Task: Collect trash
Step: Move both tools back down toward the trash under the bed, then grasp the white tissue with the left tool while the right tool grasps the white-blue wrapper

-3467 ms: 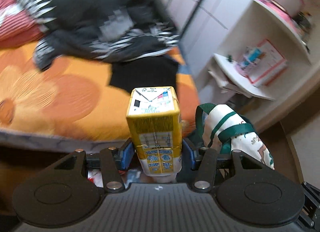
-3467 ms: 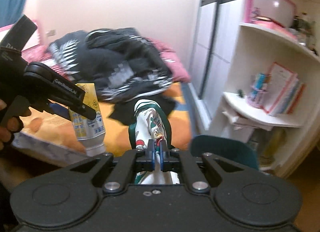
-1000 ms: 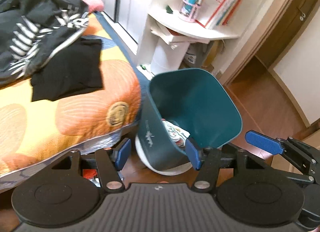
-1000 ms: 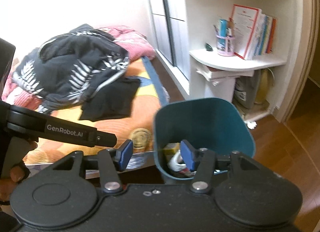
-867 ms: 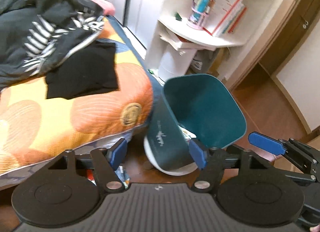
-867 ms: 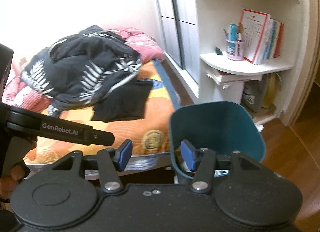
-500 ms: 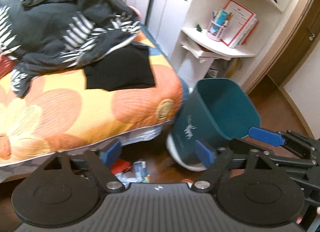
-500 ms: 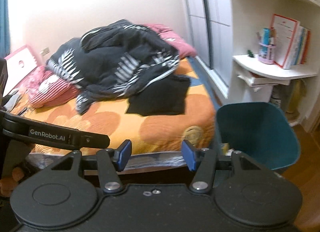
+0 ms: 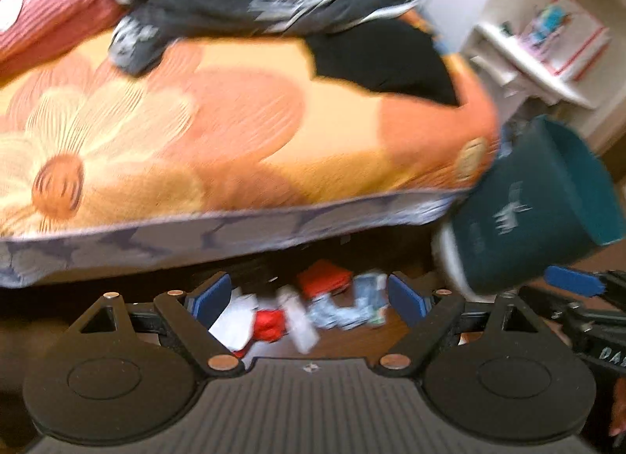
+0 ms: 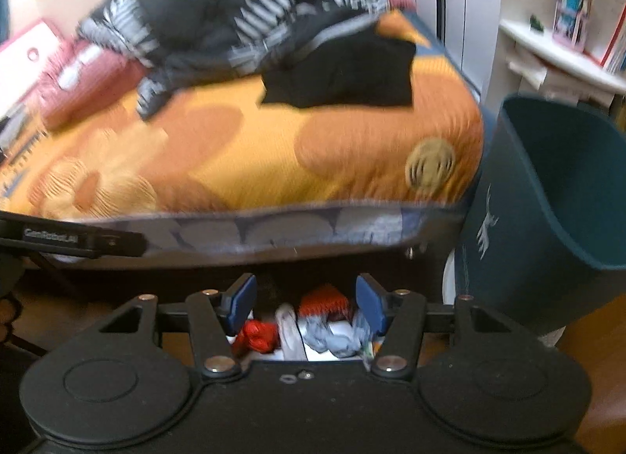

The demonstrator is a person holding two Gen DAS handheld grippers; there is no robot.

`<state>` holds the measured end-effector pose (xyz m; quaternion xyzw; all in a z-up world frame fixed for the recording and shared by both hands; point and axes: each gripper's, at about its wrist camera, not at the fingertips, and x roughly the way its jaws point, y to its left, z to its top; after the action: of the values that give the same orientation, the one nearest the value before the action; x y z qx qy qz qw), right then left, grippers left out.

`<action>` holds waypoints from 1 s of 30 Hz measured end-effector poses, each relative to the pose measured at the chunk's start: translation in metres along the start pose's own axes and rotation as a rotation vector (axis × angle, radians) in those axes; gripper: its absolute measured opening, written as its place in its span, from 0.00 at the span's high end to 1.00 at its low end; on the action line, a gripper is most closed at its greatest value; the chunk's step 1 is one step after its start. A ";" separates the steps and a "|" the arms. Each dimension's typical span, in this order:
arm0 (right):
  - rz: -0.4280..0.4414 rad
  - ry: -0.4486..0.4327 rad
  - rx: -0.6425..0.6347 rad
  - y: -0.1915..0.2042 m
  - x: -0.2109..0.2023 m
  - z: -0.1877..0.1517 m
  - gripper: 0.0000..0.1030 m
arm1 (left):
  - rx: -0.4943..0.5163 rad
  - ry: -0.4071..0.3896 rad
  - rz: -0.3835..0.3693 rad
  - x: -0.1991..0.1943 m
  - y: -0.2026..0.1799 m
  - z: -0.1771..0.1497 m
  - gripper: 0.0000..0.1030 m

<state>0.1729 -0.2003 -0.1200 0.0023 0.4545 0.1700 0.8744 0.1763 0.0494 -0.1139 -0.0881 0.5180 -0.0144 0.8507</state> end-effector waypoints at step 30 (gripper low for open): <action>-0.191 0.469 0.284 -0.087 0.319 -0.059 0.48 | 0.203 0.421 0.091 0.303 0.113 -0.060 0.15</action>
<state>0.3205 -0.1954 -0.4215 0.0428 0.6617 0.0175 0.7483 0.2562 0.1178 -0.4262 0.0262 0.6834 -0.0459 0.7281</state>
